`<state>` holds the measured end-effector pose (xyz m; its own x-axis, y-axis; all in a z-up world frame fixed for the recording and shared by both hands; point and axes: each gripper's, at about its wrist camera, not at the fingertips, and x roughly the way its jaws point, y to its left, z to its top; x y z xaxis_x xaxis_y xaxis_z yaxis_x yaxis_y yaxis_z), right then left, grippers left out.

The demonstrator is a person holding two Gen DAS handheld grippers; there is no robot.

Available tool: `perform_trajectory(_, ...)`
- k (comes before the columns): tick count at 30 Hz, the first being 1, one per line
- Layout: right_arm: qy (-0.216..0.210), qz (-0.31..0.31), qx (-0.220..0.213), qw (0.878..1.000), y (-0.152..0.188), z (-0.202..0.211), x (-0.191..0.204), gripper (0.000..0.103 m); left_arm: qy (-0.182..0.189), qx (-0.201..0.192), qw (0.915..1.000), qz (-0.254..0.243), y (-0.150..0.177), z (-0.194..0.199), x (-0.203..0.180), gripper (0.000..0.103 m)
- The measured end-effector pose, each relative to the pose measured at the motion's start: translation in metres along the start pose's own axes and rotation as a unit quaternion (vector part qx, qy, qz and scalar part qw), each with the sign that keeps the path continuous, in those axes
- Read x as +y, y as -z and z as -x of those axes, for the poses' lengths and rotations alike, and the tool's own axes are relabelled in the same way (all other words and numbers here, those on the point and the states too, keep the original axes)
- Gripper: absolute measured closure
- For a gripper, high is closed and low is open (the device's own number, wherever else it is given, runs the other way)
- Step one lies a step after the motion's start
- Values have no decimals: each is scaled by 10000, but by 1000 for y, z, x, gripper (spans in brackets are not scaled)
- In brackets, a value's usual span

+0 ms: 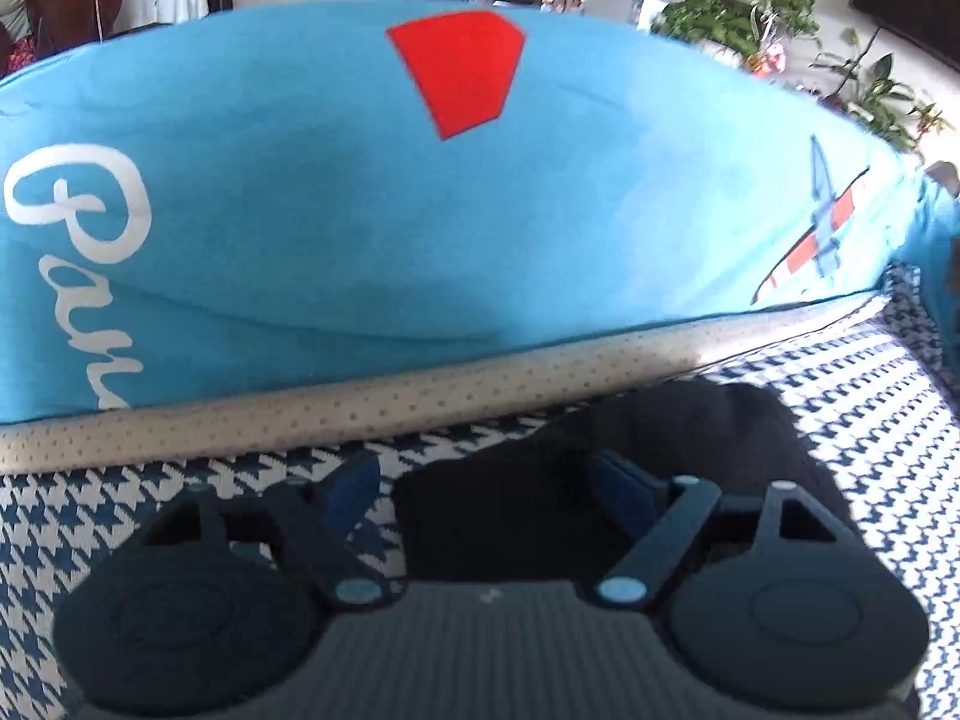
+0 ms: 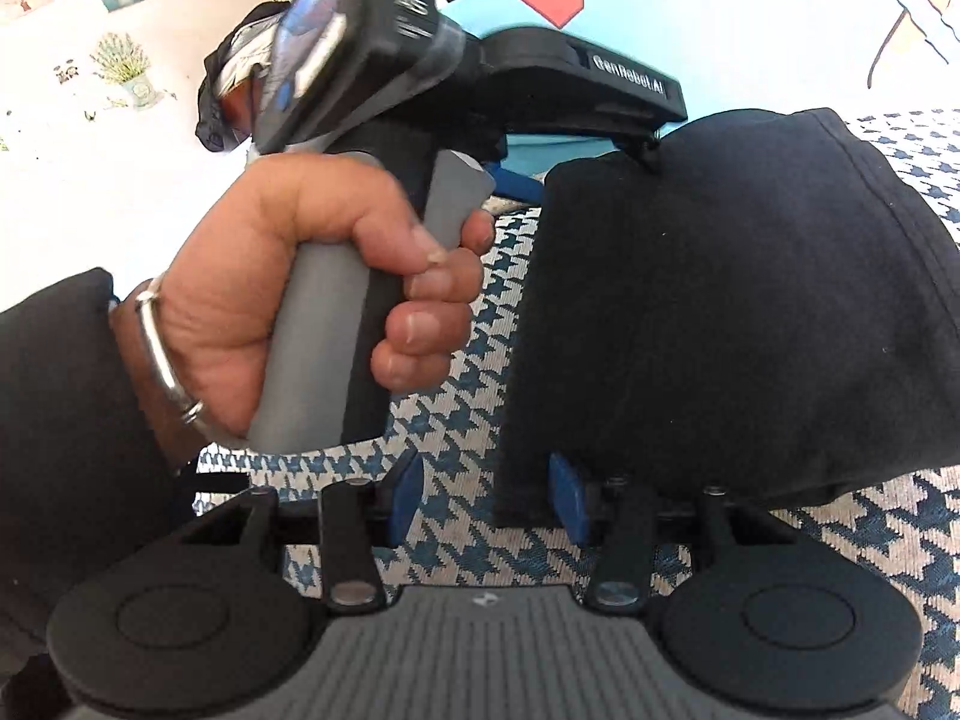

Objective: Fold clothes

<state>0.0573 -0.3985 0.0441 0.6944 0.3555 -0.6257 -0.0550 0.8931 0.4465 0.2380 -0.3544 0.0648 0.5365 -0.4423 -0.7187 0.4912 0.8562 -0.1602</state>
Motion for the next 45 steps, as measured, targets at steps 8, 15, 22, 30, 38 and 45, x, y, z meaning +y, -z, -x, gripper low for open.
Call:
perform_trajectory(8, -18, -12, -4, 10000, 1, -1, -1, 54, -8, 137, 9992, -382, 3, -8, -24, 17)
perform_trajectory(15, -39, -47, -17, 10000, -1, 2, 3, 45, -567, -245, 9972, -429, 0, 14, -25, 7)
perform_trajectory(22, 63, 56, -146, 9999, -4, 13, 10, 31, -889, -377, 9935, -609, -1, 57, -14, 0)
perform_trajectory(30, 725, -133, -125, 9972, -13, 26, 5, 31, -1046, -75, 9940, -322, 33, 90, 2, 0)
perform_trajectory(38, 1266, 180, 59, 9918, -5, 37, 0, 27, -1010, 267, 9940, 329, 81, 109, 7, 0)
perform_trajectory(45, 1674, 408, 283, 9846, 5, 59, 4, 15, -1049, 322, 9925, 540, 104, 132, -3, 0)
